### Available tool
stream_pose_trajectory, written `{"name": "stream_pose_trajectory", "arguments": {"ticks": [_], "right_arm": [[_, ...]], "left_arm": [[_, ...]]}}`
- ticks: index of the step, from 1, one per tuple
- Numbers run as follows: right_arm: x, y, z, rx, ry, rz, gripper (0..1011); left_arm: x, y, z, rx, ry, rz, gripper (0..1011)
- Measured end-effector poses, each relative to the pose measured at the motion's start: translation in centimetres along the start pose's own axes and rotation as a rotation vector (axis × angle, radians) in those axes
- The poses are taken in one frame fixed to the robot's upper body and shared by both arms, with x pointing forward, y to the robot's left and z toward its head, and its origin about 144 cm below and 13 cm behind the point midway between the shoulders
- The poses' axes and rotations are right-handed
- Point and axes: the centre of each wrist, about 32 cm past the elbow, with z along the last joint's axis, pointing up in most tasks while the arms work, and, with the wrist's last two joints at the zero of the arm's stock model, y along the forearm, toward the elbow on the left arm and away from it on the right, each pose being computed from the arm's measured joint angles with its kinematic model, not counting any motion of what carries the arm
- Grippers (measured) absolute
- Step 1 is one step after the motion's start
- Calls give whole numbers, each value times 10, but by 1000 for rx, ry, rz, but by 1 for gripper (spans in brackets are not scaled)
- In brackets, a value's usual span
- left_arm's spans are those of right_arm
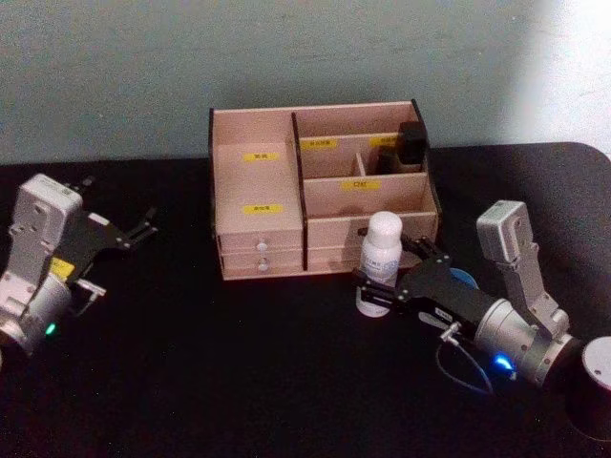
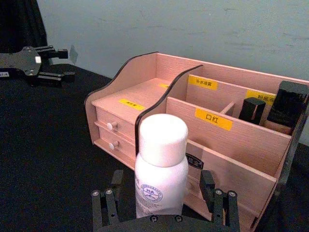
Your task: Pick up the facial cleanser and watermelon frost from the table and place them into the tiered storage box.
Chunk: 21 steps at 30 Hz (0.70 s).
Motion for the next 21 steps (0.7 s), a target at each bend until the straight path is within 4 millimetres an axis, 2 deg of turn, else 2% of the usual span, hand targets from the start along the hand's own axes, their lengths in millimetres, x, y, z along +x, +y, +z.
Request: {"name": "stream_pose_trajectory", "arguments": {"ticks": [21], "right_arm": [[0,7,-2,-8,13,2,1002]], "left_arm": [[0,0,0,0,0,0,1001]]}}
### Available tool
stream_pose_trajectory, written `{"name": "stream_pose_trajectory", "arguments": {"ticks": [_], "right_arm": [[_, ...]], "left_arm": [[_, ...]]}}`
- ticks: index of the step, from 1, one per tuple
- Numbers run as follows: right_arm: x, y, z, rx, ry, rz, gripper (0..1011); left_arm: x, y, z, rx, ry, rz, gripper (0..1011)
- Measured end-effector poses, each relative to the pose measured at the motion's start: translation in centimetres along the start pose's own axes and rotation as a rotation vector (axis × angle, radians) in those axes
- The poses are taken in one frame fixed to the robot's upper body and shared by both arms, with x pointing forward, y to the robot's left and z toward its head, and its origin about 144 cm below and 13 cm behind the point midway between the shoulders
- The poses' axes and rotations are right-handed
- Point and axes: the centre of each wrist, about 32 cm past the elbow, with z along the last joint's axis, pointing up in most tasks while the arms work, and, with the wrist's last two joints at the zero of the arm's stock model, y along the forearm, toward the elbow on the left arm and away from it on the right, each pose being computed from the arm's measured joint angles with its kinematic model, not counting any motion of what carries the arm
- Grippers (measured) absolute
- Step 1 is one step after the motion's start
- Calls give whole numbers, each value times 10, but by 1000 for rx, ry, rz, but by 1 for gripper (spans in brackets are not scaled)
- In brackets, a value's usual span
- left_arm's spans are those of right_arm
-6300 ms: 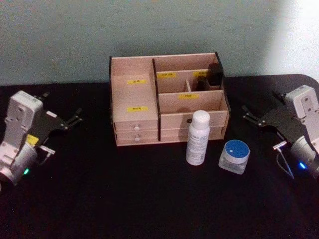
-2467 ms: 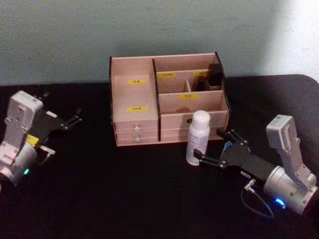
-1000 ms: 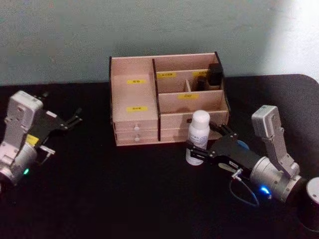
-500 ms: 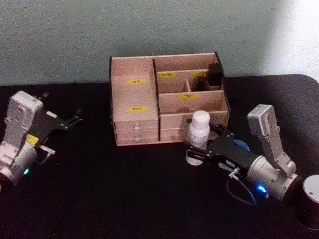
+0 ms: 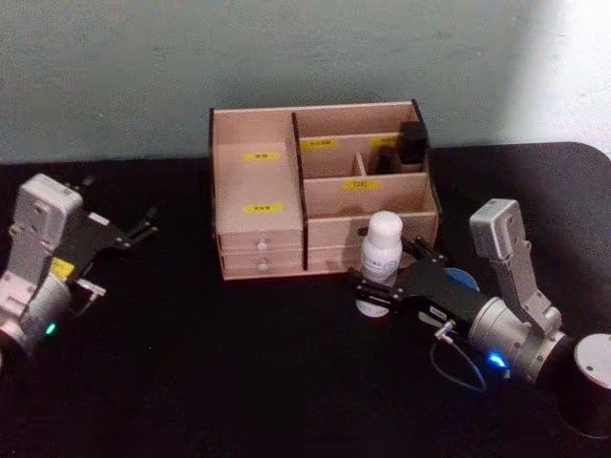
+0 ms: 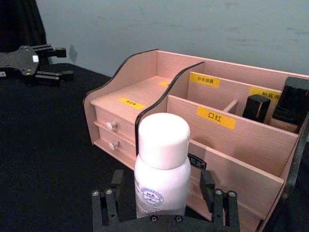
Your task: Pick up the facial cleanser and watermelon frost from the table and place them into the tiered storage box.
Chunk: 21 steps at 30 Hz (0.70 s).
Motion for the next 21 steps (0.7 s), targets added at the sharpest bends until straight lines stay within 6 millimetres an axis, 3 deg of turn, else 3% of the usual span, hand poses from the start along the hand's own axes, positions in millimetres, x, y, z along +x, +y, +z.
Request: {"name": "stream_pose_trajectory", "arguments": {"ticks": [18,21], "right_arm": [[0,0,0,1,0,-2,1002],[0,0,0,1,0,-2,942]], "left_arm": [[0,0,0,0,0,0,1001],[0,0,0,0,0,0,1001]]}}
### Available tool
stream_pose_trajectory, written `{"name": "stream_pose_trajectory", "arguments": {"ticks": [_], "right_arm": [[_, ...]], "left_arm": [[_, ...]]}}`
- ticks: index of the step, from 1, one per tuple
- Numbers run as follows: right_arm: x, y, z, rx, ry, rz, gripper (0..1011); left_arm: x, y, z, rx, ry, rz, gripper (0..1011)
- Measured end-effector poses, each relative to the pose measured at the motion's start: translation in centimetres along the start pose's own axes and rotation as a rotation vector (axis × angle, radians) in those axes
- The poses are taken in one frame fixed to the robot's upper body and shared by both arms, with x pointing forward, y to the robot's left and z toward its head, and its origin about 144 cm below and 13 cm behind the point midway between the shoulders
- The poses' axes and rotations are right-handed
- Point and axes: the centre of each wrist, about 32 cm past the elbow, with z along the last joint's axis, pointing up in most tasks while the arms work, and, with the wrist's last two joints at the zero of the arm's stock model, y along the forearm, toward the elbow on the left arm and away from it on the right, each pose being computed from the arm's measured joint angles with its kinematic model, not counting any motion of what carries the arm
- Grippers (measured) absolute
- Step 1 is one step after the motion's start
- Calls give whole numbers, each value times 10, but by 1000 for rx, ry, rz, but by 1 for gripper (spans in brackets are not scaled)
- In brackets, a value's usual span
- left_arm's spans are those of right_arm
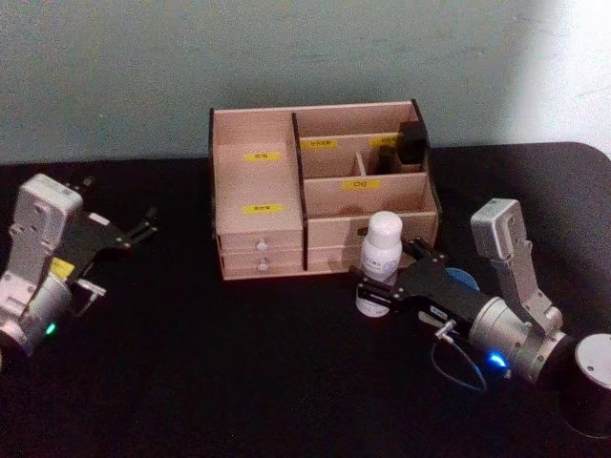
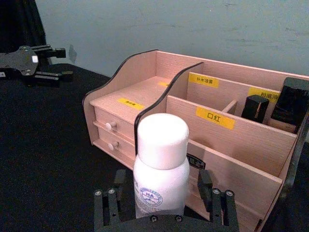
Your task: Pick up the facial cleanser and watermelon frost from the table and place them into the tiered storage box.
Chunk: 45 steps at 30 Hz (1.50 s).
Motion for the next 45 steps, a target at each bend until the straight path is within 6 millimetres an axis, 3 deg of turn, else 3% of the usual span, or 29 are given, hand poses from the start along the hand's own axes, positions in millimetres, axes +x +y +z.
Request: {"name": "stream_pose_trajectory", "arguments": {"ticks": [3,14,35,45], "right_arm": [[0,0,0,0,0,0,903],[0,0,0,1,-1,0,596],[0,-1,1,5,-2,3,590],[2,-8,17,33,36,25,590]], "left_arm": [[0,0,0,0,0,0,1001],[0,0,0,0,0,0,1001],[0,0,0,0,0,0,1001],[0,0,0,0,0,0,1001]]}}
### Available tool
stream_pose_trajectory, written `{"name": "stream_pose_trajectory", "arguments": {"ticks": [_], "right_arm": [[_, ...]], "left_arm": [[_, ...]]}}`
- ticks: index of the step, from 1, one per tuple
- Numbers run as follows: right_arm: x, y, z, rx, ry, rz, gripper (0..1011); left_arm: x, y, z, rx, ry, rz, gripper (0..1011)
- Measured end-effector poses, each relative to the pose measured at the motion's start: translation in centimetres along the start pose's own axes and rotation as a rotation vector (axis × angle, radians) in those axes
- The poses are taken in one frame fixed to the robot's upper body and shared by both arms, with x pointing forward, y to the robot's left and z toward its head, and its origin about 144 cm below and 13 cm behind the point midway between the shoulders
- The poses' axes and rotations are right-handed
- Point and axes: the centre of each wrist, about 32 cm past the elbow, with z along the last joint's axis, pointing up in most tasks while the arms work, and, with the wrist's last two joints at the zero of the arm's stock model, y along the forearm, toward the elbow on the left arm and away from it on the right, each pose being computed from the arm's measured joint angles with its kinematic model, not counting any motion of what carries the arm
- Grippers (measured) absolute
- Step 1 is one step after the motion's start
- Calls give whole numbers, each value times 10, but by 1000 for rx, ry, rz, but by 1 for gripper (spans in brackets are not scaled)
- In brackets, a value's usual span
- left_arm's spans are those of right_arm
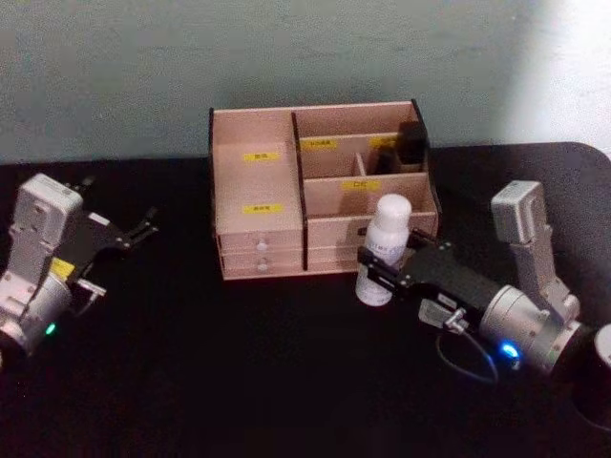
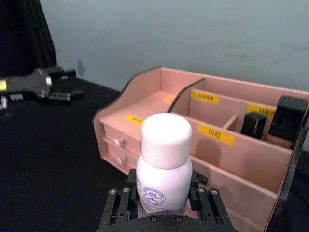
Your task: Pick up the facial cleanser and watermelon frost from the table and place them into the tiered storage box.
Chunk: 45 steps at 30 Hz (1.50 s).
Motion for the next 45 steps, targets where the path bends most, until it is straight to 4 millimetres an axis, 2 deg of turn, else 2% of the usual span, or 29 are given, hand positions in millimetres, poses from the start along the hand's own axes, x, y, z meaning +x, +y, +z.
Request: {"name": "stream_pose_trajectory", "arguments": {"ticks": [10,19,34,45], "right_arm": [[5,1,28,83,32,12,590],[13,19,47,128,15,-25,590],[34,51,66,177,-28,-69,590],[42,70,69,175,-27,-68,590]], "left_arm": [[0,0,0,0,0,0,1001],[0,0,0,0,0,0,1001],[0,0,0,0,0,0,1001],[0,0,0,0,0,0,1001]]}}
